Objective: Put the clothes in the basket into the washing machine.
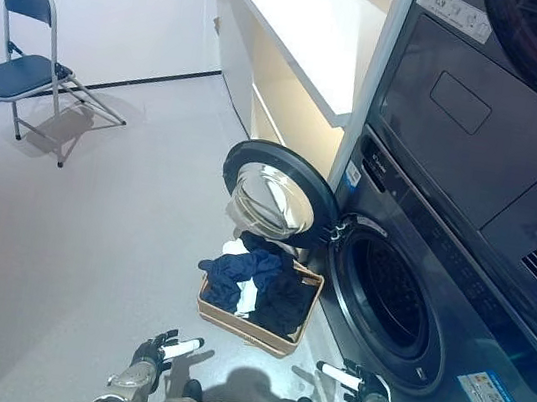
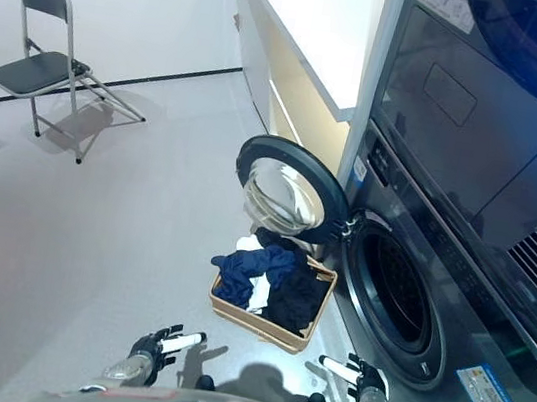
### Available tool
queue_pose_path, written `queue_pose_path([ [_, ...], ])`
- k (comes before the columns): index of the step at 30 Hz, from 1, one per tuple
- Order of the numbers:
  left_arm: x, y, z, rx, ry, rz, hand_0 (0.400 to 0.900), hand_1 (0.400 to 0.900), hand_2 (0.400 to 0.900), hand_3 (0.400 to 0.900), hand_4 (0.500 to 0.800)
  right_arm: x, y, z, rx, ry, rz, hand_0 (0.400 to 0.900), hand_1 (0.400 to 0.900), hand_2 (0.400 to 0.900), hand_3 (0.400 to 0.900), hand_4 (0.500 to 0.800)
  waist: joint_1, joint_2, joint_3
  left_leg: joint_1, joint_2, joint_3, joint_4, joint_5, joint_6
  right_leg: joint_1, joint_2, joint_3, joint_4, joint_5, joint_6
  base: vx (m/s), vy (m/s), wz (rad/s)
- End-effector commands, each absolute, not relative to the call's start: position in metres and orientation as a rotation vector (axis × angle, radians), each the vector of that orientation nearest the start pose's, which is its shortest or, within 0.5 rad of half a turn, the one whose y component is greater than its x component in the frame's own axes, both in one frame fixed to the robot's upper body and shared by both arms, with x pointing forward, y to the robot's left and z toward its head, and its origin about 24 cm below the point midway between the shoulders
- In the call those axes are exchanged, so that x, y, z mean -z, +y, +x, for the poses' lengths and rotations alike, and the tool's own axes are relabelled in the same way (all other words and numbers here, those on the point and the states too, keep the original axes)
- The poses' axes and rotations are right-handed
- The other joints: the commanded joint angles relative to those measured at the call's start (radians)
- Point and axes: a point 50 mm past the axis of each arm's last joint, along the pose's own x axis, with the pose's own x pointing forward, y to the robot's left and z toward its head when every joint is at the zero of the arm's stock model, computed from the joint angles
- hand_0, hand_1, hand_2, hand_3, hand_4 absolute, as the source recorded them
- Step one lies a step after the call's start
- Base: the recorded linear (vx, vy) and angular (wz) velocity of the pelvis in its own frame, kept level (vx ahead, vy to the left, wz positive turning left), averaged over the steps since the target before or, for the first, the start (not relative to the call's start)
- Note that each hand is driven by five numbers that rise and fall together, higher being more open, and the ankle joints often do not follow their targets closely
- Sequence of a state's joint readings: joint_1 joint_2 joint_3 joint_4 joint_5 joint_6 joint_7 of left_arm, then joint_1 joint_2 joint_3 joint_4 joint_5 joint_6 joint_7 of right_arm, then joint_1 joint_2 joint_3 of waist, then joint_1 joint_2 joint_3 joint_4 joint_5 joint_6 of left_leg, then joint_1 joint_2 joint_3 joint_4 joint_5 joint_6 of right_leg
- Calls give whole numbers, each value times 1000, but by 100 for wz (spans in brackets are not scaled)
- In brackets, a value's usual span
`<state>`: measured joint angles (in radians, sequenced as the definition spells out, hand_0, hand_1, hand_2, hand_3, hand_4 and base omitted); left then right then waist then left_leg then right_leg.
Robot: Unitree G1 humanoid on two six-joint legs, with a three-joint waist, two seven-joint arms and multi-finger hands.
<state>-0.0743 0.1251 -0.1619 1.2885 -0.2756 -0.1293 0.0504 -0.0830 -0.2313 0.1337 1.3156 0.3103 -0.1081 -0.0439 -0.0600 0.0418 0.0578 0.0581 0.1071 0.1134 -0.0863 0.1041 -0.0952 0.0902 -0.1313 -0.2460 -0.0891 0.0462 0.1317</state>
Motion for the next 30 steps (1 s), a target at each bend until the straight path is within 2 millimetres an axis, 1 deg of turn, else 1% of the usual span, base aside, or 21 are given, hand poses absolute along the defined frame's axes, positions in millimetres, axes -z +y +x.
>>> queue_pose_path([
  [1, 151, 194, 149, -134, 993, 52, 900, 900, 900, 900, 800, 143, -228, 155, 207, 981, -93, 900, 900, 900, 900, 800, -3, -54, 44, 43, -41, 22, 18, -107, 11, -13, -15, -14, 10, 15, 30, 0, 0, 0],
  [12, 153, 195, 146, -136, 1006, 49, 900, 900, 900, 900, 800, 144, -228, 154, 202, 983, -95, 900, 900, 900, 900, 800, -4, -55, 44, 48, -40, 24, 17, -108, 10, -9, -16, -13, 9, 14, 31, 0, 0, 0],
  [23, 152, 193, 148, -136, 996, 42, 900, 900, 900, 900, 800, 143, -229, 155, 212, 980, -93, 900, 900, 900, 900, 800, -4, -54, 48, 42, -42, 23, 19, -107, 11, -16, -15, -11, 11, 17, 31, 0, 0, 0],
  [25, 148, 193, 156, -151, 962, 30, 900, 900, 900, 900, 800, 138, -228, 166, 194, 934, -122, 900, 900, 900, 900, 800, -2, -54, 58, 32, -44, 19, 22, -105, 12, -26, -16, -11, 14, 18, 32, 0, 0, 0],
  [26, 148, 193, 156, -151, 962, 29, 900, 900, 900, 900, 800, 138, -228, 166, 194, 934, -122, 900, 900, 900, 900, 800, -3, -54, 58, 31, -44, 19, 22, -105, 12, -26, -16, -11, 14, 18, 32, -89, 15, 4],
  [27, 139, 193, 174, -174, 875, 7, 900, 900, 900, 900, 800, 123, -223, 193, 150, 818, -159, 900, 900, 900, 900, 800, 1, -56, 89, -3, -45, 11, 43, -104, 14, -59, -21, -8, 29, 22, 33, -84, 10, 3],
  [28, 139, 193, 175, -175, 875, 7, 900, 900, 900, 900, 800, 123, -223, 193, 150, 818, -160, 900, 900, 900, 900, 800, 0, -56, 88, -6, -45, 10, 45, -104, 14, -62, -21, -8, 31, 22, 33, -160, 9, 7],
  [29, 130, 193, 188, -184, 802, -4, 900, 900, 900, 900, 800, 114, -220, 207, 119, 748, -199, 900, 900, 900, 900, 800, 3, -59, 110, -36, -45, 5, 68, -105, 16, -94, -24, -8, 59, 18, 31, -255, 2, 9],
  [30, 113, 189, 212, -181, 671, -31, 900, 900, 900, 900, 800, 89, -211, 239, 50, 592, -267, 900, 900, 900, 900, 800, 9, -64, 167, -104, -42, -9, 118, -106, 21, -168, -31, -1, 129, 8, 25, -256, 2, 9],
])
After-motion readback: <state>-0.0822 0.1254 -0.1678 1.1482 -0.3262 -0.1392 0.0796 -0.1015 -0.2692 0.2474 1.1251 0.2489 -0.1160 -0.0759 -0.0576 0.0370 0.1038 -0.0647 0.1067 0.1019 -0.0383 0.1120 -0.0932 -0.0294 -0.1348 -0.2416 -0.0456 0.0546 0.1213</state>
